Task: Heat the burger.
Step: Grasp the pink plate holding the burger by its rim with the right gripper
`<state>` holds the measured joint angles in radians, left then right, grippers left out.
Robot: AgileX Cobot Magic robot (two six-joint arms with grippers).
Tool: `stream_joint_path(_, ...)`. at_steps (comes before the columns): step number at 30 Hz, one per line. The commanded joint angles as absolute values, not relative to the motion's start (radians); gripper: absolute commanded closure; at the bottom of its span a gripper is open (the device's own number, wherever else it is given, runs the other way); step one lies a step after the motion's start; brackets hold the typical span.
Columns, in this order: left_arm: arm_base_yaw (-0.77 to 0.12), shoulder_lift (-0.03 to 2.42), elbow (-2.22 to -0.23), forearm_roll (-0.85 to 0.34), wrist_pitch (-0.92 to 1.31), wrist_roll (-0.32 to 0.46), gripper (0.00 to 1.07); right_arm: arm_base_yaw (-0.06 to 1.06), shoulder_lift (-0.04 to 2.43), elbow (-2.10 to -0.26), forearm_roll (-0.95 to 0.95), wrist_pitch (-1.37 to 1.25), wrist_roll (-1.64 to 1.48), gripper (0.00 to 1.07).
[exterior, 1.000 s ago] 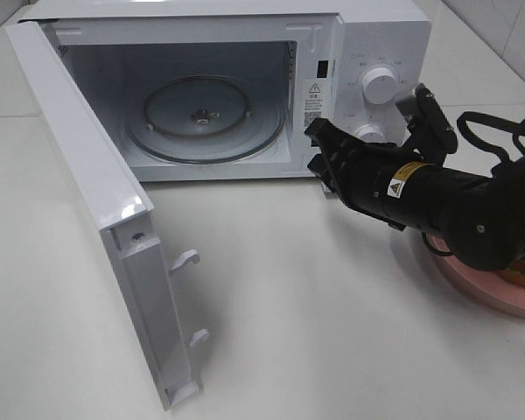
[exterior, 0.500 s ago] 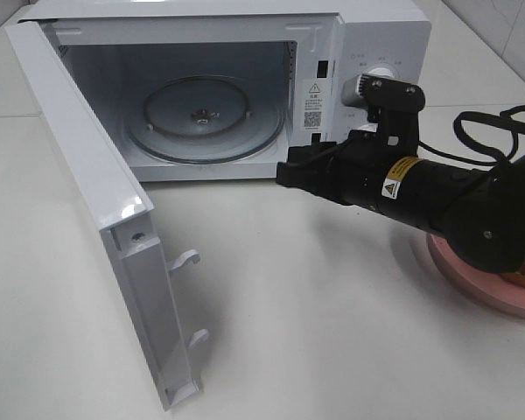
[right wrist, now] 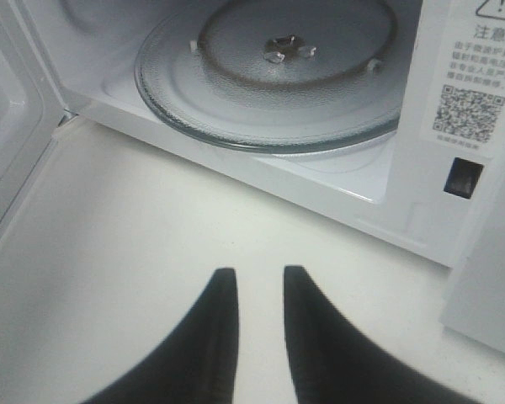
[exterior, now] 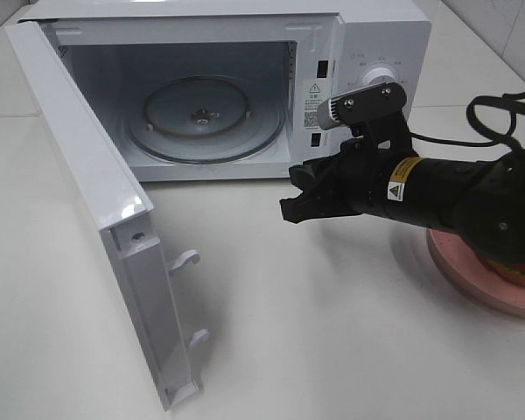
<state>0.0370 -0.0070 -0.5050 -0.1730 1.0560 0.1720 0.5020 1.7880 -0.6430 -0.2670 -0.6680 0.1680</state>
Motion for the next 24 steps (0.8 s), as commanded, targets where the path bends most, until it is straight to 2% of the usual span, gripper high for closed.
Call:
stream_joint_path(1, 0.033, -0.024, -0.502, -0.177, 1.044, 0.175, 1.06, 0.5, 1.733, -0.646, -0.277, -0.548, 0.149, 0.86)
stream_joint_path(9, 0.033, -0.024, -0.502, -0.177, 1.044, 0.175, 1.06, 0.5, 1.655, -0.658, -0.28, -0.294, 0.15, 0.86)
stream_joint_path(11, 0.033, -0.024, -0.502, -0.177, 1.044, 0.175, 1.06, 0.5, 1.612, -0.703, -0.279, -0.086, 0.15, 0.86)
stream_joint_path(14, 0.033, -0.024, -0.502, -0.177, 1.044, 0.175, 1.06, 0.5, 1.602, -0.719, -0.278, -0.034, 0.15, 0.86)
stream_joint_path(17, 0.033, -0.024, -0.502, -0.177, 1.044, 0.175, 1.06, 0.5, 1.582, -0.768, -0.263, 0.114, 0.15, 0.85)
stream_joint_path(19, 0.033, -0.024, -0.502, -0.177, 1.044, 0.175, 1.06, 0.5, 1.581, -0.838, -0.208, 0.337, 0.149, 0.84)
stream_joint_path(22, 0.033, -0.024, -0.502, -0.177, 1.044, 0.175, 1.06, 0.5, 1.581, -0.851, -0.196, 0.382, 0.149, 0.84)
stream_joint_path(24, 0.033, -0.024, -0.502, -0.177, 1.044, 0.175, 1.06, 0.5, 1.581, -0.888, -0.143, 0.503, 0.149, 0.81)
